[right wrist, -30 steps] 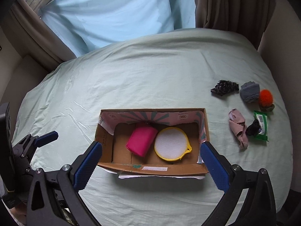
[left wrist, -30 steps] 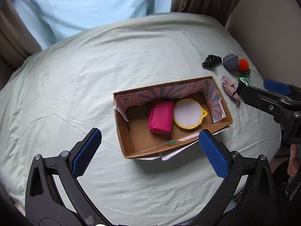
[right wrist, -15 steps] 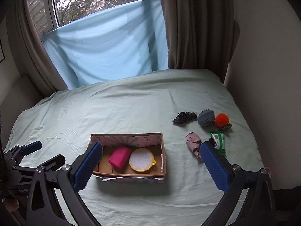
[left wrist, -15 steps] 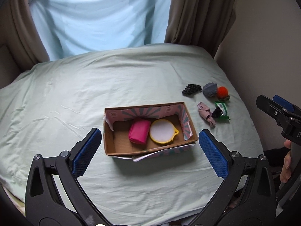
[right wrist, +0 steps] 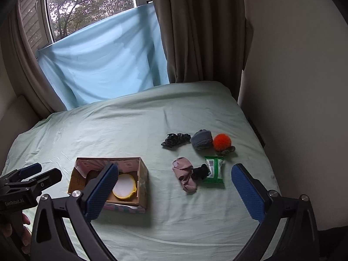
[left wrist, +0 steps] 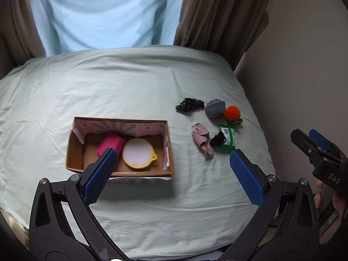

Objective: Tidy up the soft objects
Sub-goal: 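Withdraw both tools from the box toward the remaining items, then grasp the pink sock with the left tool while the right grasps the wipe pack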

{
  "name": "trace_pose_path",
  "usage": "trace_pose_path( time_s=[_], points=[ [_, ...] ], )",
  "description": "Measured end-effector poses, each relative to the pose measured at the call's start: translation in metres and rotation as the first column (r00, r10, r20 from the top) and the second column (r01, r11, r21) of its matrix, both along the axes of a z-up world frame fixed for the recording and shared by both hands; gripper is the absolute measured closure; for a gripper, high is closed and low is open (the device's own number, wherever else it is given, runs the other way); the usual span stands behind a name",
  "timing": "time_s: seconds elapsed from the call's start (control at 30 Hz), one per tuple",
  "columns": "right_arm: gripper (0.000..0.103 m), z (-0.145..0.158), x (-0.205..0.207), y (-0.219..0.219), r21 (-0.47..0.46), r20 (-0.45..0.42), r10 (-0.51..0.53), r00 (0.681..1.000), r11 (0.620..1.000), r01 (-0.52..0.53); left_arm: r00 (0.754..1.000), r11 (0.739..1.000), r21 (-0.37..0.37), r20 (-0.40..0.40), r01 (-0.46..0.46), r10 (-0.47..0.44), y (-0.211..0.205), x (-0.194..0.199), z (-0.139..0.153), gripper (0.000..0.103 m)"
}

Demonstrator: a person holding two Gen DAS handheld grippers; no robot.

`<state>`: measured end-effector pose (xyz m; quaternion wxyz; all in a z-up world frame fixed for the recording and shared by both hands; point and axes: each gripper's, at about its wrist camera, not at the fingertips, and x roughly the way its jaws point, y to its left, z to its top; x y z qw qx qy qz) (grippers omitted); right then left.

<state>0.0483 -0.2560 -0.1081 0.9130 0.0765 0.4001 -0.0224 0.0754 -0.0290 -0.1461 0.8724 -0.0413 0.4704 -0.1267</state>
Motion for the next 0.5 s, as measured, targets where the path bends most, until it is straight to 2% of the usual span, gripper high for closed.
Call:
trace_pose_path(
  time_s=[0.23,0.5],
  points=[
    [0.000,-0.038,0.031,-0.059,0.010,-0.051,0.044,0.998,0.999,-0.044,0.996,0.998,-0.017,-0.068,-0.052,0.051,-0.064,0.032,-0.052,0.000],
    [0.000,-0.118,0.085,-0.114,0.069,-0.133,0.053,0.990,0.997,-0.044,0.987,0.997,-0.007,-0.142,-0.076,0.074,-0.119,0.091,-0.137,0.000]
  ],
)
